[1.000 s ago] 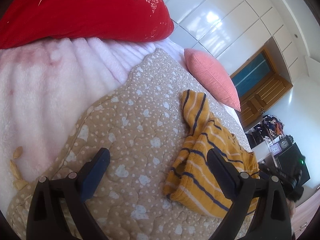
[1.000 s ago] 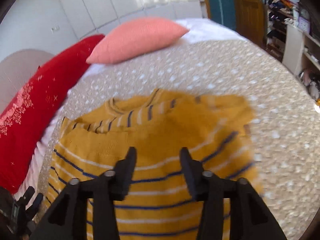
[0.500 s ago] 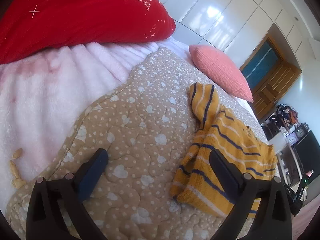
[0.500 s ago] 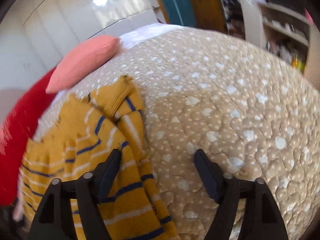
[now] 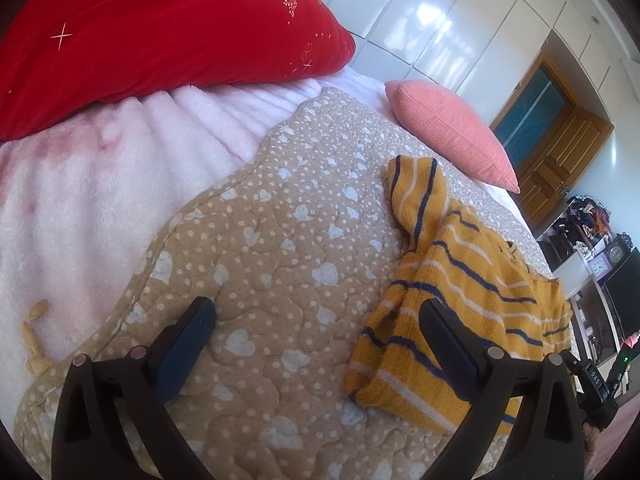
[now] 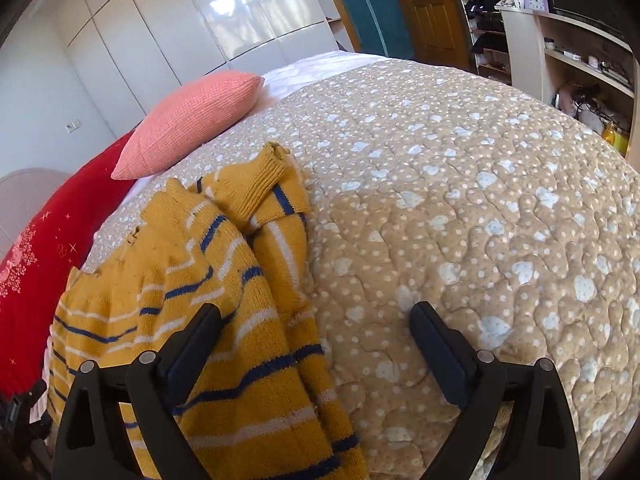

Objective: Fold small clothes

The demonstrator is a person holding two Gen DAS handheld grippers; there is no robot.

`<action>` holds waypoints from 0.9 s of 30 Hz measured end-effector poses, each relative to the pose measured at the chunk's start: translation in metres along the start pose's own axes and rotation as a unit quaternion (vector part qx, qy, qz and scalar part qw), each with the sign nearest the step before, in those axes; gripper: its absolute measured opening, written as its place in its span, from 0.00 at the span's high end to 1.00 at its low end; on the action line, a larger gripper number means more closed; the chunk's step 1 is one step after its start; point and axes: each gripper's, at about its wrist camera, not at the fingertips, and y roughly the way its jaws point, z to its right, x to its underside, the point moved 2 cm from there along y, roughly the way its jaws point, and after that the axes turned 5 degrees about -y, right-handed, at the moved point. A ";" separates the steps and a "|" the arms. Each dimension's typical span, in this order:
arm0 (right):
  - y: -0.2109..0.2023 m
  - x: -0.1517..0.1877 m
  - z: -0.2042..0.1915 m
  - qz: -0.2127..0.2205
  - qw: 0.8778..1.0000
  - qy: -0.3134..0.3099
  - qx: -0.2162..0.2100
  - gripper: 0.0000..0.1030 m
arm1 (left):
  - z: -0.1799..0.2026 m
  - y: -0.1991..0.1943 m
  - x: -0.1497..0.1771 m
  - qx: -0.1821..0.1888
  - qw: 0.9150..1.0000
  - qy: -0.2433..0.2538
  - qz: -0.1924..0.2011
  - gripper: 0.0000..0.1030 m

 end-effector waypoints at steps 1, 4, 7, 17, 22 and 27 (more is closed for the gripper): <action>0.000 0.000 0.000 -0.001 1.000 -0.001 0.001 0.05 | 0.000 0.000 0.000 0.000 1.000 0.000 -0.001 0.02; 0.004 0.000 -0.003 -0.003 1.000 -0.007 0.009 0.05 | 0.000 0.001 -0.001 0.000 1.000 -0.002 -0.002 0.02; 0.006 0.000 -0.007 -0.008 1.000 -0.016 0.022 0.05 | -0.001 0.001 -0.002 0.000 1.000 -0.002 -0.002 0.02; 0.011 -0.001 -0.017 -0.017 0.998 -0.037 0.053 0.04 | -0.001 0.002 -0.002 0.004 1.000 -0.005 -0.003 0.02; 0.012 -0.002 -0.017 -0.016 0.998 -0.035 0.050 0.04 | -0.001 0.002 -0.002 0.003 1.000 -0.004 -0.003 0.02; 0.008 0.000 -0.016 -0.012 0.999 -0.030 0.042 0.04 | 0.001 0.003 0.000 -0.002 1.000 0.001 -0.003 0.02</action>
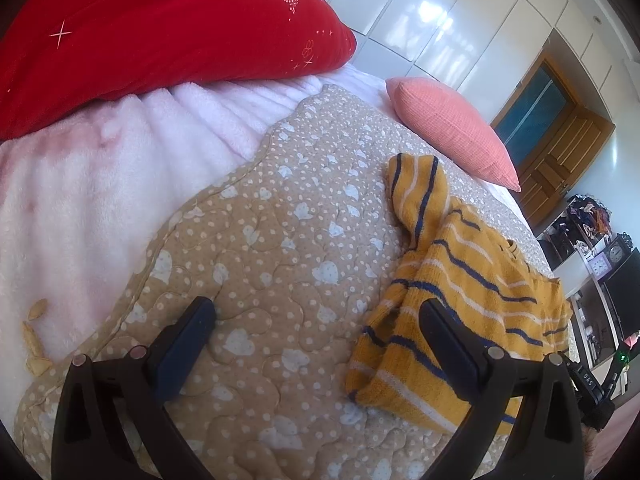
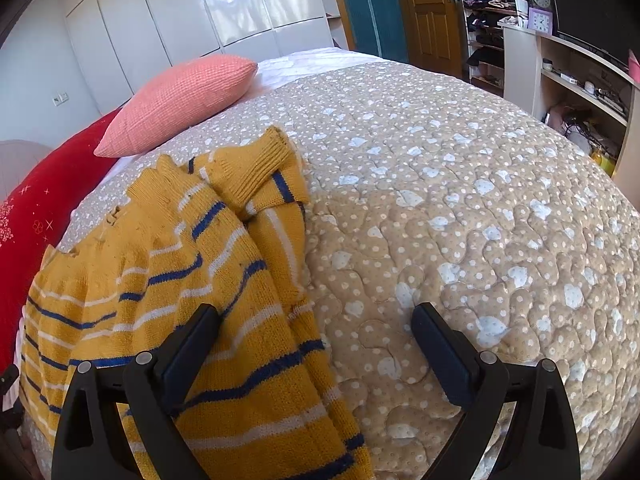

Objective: Fold small clothes

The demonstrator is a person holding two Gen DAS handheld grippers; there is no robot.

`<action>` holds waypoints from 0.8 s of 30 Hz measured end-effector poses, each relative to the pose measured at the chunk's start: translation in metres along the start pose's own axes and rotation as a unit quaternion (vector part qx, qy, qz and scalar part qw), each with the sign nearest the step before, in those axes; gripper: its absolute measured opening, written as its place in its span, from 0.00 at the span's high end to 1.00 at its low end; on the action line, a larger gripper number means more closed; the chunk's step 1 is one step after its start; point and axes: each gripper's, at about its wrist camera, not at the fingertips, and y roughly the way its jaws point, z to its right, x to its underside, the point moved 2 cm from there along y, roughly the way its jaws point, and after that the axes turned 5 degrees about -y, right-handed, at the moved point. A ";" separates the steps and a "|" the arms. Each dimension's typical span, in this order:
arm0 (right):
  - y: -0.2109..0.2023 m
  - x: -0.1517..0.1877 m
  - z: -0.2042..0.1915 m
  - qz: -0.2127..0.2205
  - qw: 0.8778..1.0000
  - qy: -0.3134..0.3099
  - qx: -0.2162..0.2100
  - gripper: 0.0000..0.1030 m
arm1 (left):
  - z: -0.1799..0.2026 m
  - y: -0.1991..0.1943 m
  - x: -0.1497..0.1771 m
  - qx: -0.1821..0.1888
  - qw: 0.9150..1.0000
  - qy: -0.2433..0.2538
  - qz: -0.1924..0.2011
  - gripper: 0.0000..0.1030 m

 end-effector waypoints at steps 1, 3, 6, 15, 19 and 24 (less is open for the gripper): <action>-0.001 0.000 0.001 0.001 1.000 0.002 -0.003 0.04 | 0.000 0.000 0.000 -0.001 1.000 0.001 0.000 0.02; -0.002 0.000 0.003 0.004 1.000 0.005 -0.009 0.04 | 0.002 0.000 0.000 -0.004 1.000 0.004 -0.001 0.02; -0.004 0.000 0.007 0.009 1.000 0.015 -0.023 0.03 | 0.003 0.001 0.001 -0.009 1.000 0.008 -0.001 0.01; -0.009 0.001 0.016 0.026 0.997 0.038 -0.060 0.03 | 0.002 0.001 0.002 0.001 1.000 0.007 0.012 0.00; -0.012 0.002 0.022 0.034 0.995 0.050 -0.076 0.03 | 0.000 -0.001 0.003 0.007 1.000 0.005 0.016 0.00; -0.017 0.004 0.036 0.050 0.990 0.075 -0.111 0.03 | -0.003 -0.004 0.004 0.019 1.000 -0.001 0.022 0.00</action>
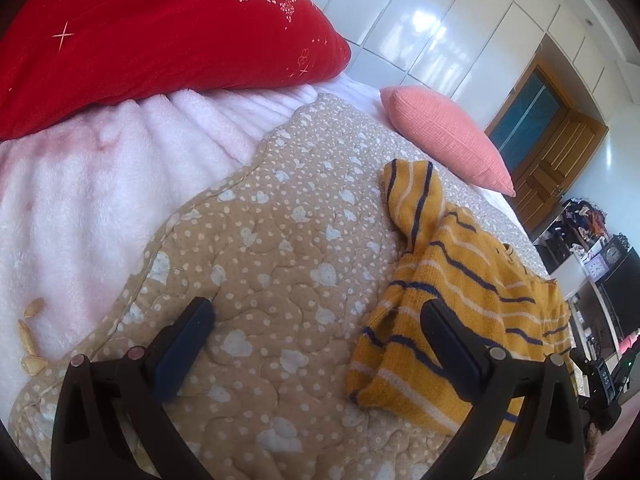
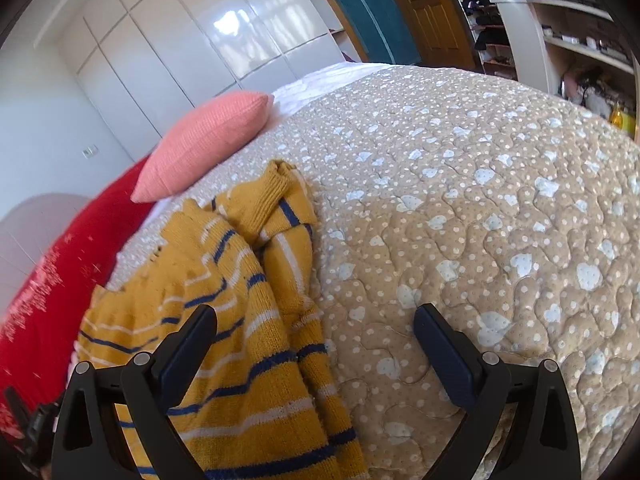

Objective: Fold small clothes

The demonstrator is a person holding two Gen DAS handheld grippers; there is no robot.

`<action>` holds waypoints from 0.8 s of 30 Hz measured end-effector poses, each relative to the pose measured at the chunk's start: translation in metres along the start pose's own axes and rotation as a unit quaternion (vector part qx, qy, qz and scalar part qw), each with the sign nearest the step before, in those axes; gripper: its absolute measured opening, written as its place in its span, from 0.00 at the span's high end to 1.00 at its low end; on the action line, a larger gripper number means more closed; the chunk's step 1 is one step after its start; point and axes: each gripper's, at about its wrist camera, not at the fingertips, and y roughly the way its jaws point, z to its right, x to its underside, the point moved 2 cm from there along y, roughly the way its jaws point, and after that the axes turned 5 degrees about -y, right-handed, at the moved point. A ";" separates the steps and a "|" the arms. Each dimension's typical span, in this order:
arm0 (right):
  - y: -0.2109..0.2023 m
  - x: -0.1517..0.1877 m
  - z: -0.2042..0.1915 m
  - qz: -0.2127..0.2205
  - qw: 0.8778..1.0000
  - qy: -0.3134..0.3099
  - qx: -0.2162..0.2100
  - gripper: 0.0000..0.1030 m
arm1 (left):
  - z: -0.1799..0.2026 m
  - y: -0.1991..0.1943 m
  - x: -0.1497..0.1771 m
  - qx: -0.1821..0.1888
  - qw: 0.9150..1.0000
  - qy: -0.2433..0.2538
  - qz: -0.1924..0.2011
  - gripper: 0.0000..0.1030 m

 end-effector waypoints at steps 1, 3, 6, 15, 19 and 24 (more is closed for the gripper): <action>-0.002 0.000 0.002 0.003 1.000 0.004 -0.006 0.03 | -0.001 0.000 0.000 0.003 1.000 -0.002 0.001 0.00; -0.002 0.000 0.001 0.004 1.000 0.006 -0.008 0.03 | -0.002 -0.002 0.000 0.010 1.000 -0.005 0.004 0.00; -0.002 0.000 -0.001 0.001 1.000 0.002 -0.007 0.01 | -0.003 -0.004 0.001 0.014 1.000 -0.007 0.005 0.00; -0.012 -0.001 0.010 0.027 0.997 0.034 -0.056 0.01 | 0.000 -0.003 0.001 0.000 1.000 0.001 -0.001 0.00; -0.014 -0.001 0.013 0.031 0.996 0.041 -0.067 0.01 | 0.003 0.001 0.000 -0.008 1.000 0.006 -0.004 0.00; -0.014 -0.001 0.012 0.031 0.996 0.041 -0.067 0.01 | 0.003 0.001 0.000 -0.008 1.000 0.006 -0.004 0.00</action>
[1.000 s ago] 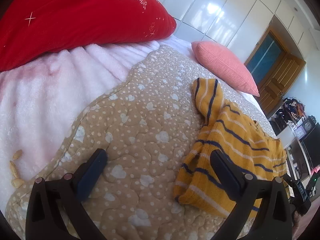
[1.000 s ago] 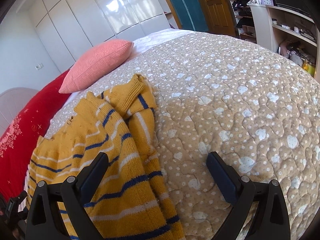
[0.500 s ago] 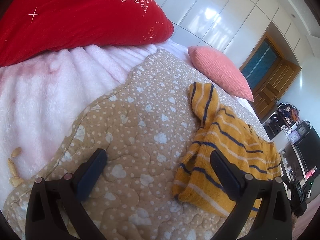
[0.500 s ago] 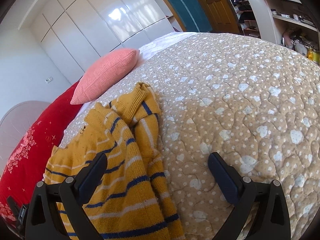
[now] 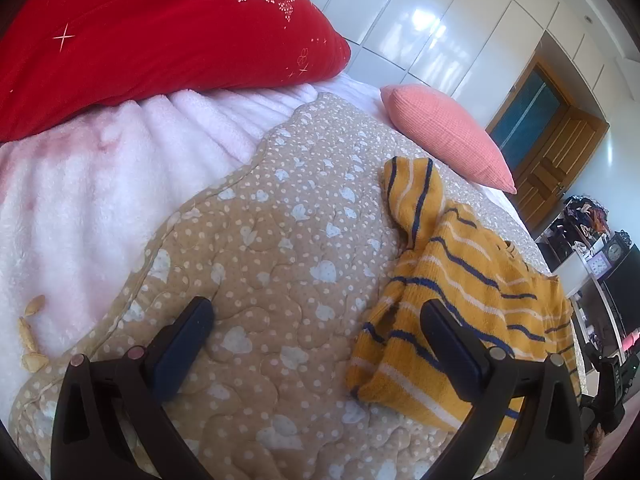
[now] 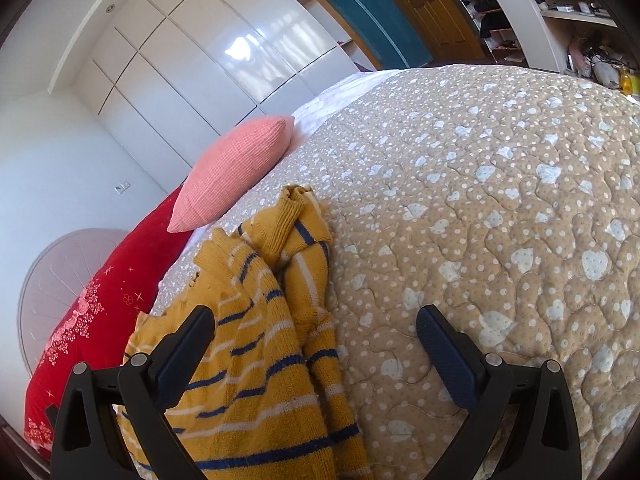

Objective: Fold small clothes

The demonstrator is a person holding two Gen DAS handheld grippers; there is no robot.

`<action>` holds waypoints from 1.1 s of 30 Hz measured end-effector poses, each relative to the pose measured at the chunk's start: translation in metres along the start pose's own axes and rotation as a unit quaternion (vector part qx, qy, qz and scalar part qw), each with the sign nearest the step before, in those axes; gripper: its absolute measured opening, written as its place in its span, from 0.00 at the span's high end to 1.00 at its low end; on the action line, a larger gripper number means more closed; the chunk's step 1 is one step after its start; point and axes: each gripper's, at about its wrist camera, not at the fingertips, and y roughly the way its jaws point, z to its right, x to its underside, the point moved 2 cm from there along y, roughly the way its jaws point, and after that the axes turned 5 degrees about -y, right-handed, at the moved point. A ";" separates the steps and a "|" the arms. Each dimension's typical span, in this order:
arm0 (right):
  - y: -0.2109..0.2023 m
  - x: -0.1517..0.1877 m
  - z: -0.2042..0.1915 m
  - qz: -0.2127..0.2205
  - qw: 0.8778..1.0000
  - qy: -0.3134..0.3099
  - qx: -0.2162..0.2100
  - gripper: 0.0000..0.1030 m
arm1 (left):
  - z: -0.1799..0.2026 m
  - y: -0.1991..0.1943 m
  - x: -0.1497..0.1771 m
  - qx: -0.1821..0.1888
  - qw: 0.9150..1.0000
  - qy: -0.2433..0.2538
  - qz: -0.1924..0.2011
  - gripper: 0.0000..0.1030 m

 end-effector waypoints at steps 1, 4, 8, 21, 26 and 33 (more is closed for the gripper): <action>-0.001 0.000 0.001 0.000 1.000 0.000 0.000 0.01 | 0.000 0.000 0.000 0.000 1.000 0.000 0.000 0.00; -0.001 0.000 0.001 0.000 1.000 0.000 0.000 0.01 | 0.000 0.000 0.000 0.001 1.000 0.000 0.000 0.00; -0.002 0.000 0.002 0.000 1.000 0.000 0.000 0.01 | 0.000 -0.001 0.000 0.000 1.000 0.000 0.000 0.00; -0.003 0.000 0.003 0.000 1.000 0.000 0.000 0.01 | 0.008 0.007 0.000 -0.033 0.999 0.027 -0.013 0.00; -0.003 0.000 0.003 -0.001 1.000 0.000 0.000 0.01 | 0.006 0.004 0.001 -0.027 0.999 0.021 -0.009 0.00; -0.002 0.001 0.005 -0.003 1.000 -0.002 0.003 0.01 | 0.006 0.005 0.001 -0.026 0.999 0.021 -0.008 0.00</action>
